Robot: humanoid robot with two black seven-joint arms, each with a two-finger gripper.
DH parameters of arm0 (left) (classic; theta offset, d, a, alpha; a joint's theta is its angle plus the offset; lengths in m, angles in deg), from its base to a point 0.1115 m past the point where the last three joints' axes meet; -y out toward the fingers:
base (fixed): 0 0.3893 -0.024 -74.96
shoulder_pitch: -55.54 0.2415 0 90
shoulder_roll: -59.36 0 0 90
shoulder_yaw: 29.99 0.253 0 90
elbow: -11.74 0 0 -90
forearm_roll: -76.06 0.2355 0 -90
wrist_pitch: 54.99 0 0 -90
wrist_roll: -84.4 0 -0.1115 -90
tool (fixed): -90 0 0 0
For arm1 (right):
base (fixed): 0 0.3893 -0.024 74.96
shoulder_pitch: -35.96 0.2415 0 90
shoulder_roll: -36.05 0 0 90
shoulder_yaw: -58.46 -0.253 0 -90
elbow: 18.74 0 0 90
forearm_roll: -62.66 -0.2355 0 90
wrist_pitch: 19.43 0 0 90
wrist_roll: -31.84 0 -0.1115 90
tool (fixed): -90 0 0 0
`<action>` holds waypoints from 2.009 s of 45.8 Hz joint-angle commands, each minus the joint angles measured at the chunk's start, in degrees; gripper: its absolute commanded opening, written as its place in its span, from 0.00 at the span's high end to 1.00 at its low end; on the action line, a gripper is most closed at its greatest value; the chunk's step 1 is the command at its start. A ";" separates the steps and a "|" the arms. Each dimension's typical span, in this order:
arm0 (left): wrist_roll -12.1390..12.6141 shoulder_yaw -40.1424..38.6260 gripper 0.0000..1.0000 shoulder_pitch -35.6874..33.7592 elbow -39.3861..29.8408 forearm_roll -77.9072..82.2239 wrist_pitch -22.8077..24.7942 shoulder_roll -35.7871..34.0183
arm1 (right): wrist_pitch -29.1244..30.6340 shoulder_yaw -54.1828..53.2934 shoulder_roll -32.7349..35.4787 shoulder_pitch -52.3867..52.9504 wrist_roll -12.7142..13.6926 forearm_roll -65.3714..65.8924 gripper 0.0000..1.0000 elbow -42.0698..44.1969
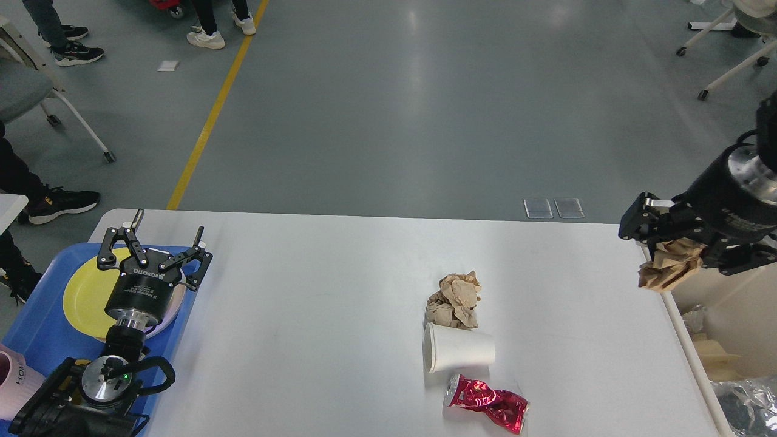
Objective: Tidy desktop
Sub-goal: 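Lift the brown paper and carry it into the box, then release the brown paper inside the box with the right gripper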
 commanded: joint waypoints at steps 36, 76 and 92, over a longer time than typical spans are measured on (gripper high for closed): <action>-0.08 0.00 0.03 0.00 0.00 0.00 0.00 0.00 | -30.16 -22.26 5.41 -85.04 0.24 0.74 1.00 67.74; -0.08 0.00 0.03 0.00 0.00 0.00 0.00 0.00 | -34.82 -28.86 -4.18 -102.47 0.15 0.65 0.00 83.94; -0.08 0.00 0.03 0.00 0.00 0.00 0.00 0.00 | -34.82 -28.95 -4.01 -101.41 0.07 0.65 0.00 83.50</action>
